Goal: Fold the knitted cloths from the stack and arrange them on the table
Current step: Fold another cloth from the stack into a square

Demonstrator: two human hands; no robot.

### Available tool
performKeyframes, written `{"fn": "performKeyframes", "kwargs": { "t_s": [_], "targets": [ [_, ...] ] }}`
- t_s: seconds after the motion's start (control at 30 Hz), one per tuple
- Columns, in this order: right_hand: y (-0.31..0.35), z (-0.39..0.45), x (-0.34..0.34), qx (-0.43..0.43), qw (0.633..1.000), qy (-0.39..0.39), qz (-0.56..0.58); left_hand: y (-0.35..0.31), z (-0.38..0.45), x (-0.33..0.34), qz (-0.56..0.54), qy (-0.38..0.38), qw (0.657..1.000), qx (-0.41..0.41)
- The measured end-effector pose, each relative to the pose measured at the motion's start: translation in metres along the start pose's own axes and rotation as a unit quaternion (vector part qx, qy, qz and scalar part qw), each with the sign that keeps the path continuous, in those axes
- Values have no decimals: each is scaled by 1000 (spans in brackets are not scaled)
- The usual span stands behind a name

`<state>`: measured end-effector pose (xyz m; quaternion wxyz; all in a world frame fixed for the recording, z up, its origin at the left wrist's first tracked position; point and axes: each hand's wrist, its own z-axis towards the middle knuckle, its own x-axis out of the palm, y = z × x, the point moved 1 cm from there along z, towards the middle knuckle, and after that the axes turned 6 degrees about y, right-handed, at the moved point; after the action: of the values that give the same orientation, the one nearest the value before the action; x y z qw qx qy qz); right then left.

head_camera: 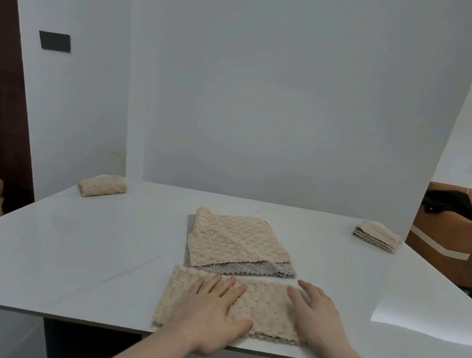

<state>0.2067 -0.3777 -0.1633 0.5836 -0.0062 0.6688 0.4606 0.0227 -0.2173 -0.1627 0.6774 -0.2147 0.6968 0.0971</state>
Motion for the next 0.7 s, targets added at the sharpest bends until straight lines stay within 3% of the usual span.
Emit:
{"fn": "performKeyframes", "kwargs": {
  "t_s": [0.2, 0.47, 0.7],
  "targets": [
    [3, -1, 5, 16, 997, 9, -75, -3, 2, 3, -19, 1, 1000, -23],
    [10, -10, -4, 13, 1000, -7, -10, -5, 1, 2, -15, 16, 999, -29],
    [2, -9, -4, 8, 993, -29, 115, -6, -1, -4, 11, 29, 999, -18]
  ]
}}
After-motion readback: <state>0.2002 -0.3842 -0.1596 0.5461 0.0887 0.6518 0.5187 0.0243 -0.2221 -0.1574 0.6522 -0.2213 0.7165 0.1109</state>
